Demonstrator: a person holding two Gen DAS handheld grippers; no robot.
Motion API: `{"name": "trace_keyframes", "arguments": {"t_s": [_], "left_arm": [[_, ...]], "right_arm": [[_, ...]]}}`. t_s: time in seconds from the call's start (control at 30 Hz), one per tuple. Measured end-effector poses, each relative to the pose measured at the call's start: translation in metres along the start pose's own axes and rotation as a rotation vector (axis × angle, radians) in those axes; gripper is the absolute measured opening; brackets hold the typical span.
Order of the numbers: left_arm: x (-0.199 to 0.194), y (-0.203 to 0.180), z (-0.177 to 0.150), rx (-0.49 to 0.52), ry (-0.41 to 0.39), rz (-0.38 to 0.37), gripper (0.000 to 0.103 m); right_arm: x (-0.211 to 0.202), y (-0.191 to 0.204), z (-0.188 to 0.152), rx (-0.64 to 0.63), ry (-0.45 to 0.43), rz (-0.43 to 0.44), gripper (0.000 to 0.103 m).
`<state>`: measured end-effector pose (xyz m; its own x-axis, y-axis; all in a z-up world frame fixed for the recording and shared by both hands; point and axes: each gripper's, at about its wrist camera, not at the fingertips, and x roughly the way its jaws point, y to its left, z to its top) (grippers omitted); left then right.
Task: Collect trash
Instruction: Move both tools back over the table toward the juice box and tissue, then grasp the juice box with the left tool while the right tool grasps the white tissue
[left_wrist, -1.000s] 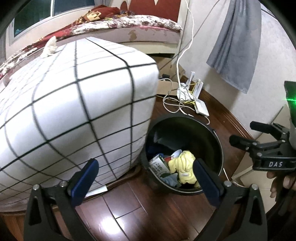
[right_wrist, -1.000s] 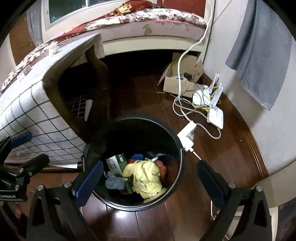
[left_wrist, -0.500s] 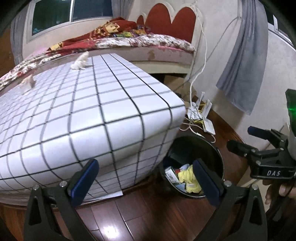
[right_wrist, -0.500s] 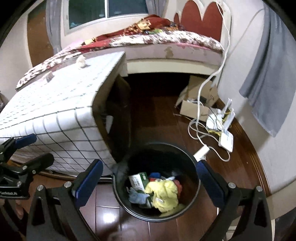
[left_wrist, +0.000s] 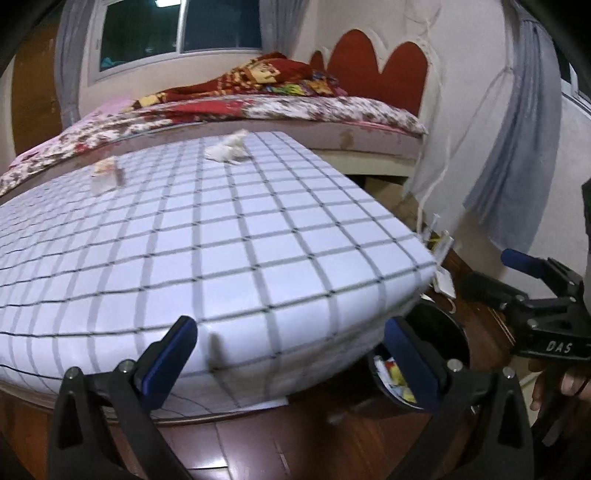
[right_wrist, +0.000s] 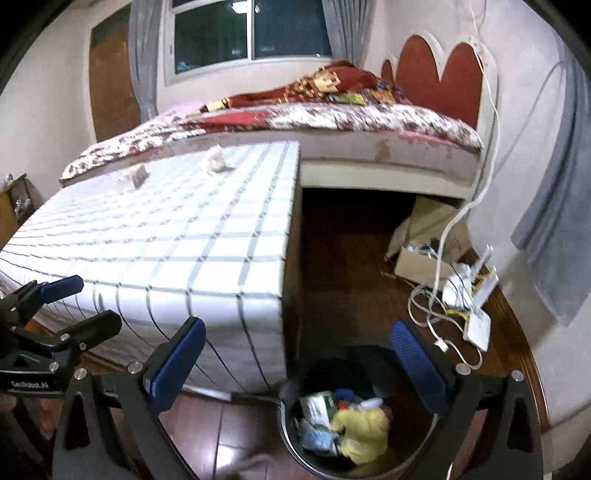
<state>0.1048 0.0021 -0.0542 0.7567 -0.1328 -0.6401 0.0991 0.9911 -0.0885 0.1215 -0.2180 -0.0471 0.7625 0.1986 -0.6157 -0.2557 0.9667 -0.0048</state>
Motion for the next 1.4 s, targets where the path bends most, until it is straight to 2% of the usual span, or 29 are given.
{"name": "trace_keyframes", "arguments": {"t_s": [0.23, 0.3, 0.43, 0.57, 0.63, 0.83, 0.9, 0.97, 1.07, 1.2, 1.27, 1.33, 1.37, 1.4], "left_arm": [[0.001, 0.068, 0.025, -0.033, -0.007, 0.115, 0.102], [0.008, 0.089, 0.037, -0.029, 0.007, 0.154, 0.102], [0.017, 0.125, 0.066, -0.038, -0.023, 0.22, 0.102], [0.042, 0.158, 0.098, -0.078, -0.014, 0.262, 0.102], [0.06, 0.176, 0.113, -0.099, -0.01, 0.263, 0.102], [0.105, 0.224, 0.138, -0.181, 0.022, 0.264, 0.101], [0.12, 0.238, 0.145, -0.206, 0.04, 0.263, 0.096], [0.134, 0.248, 0.149, -0.226, 0.06, 0.259, 0.09], [0.15, 0.253, 0.155, -0.232, 0.081, 0.262, 0.084], [0.166, 0.253, 0.16, -0.217, 0.106, 0.279, 0.084], [0.175, 0.257, 0.161, -0.226, 0.138, 0.282, 0.075], [0.178, 0.261, 0.162, -0.231, 0.145, 0.288, 0.07], [0.178, 0.262, 0.163, -0.227, 0.149, 0.296, 0.06], [0.175, 0.265, 0.161, -0.232, 0.144, 0.277, 0.06]], "right_arm": [[0.015, 0.039, 0.041, -0.01, -0.062, 0.061, 0.102], [0.028, 0.052, 0.058, -0.023, -0.066, 0.085, 0.102], [0.062, 0.069, 0.098, -0.017, -0.053, 0.147, 0.102], [0.123, 0.093, 0.145, -0.041, 0.008, 0.133, 0.102], [0.158, 0.103, 0.165, -0.065, 0.068, 0.139, 0.102], [0.232, 0.116, 0.205, -0.076, 0.164, 0.146, 0.102], [0.248, 0.121, 0.214, -0.088, 0.175, 0.145, 0.102], [0.264, 0.125, 0.221, -0.107, 0.188, 0.146, 0.092], [0.285, 0.134, 0.225, -0.134, 0.22, 0.161, 0.087], [0.3, 0.142, 0.224, -0.143, 0.237, 0.173, 0.082], [0.305, 0.143, 0.221, -0.145, 0.244, 0.181, 0.074], [0.306, 0.145, 0.221, -0.157, 0.235, 0.175, 0.072], [0.306, 0.145, 0.222, -0.158, 0.235, 0.175, 0.066], [0.306, 0.145, 0.223, -0.158, 0.234, 0.174, 0.06]]}}
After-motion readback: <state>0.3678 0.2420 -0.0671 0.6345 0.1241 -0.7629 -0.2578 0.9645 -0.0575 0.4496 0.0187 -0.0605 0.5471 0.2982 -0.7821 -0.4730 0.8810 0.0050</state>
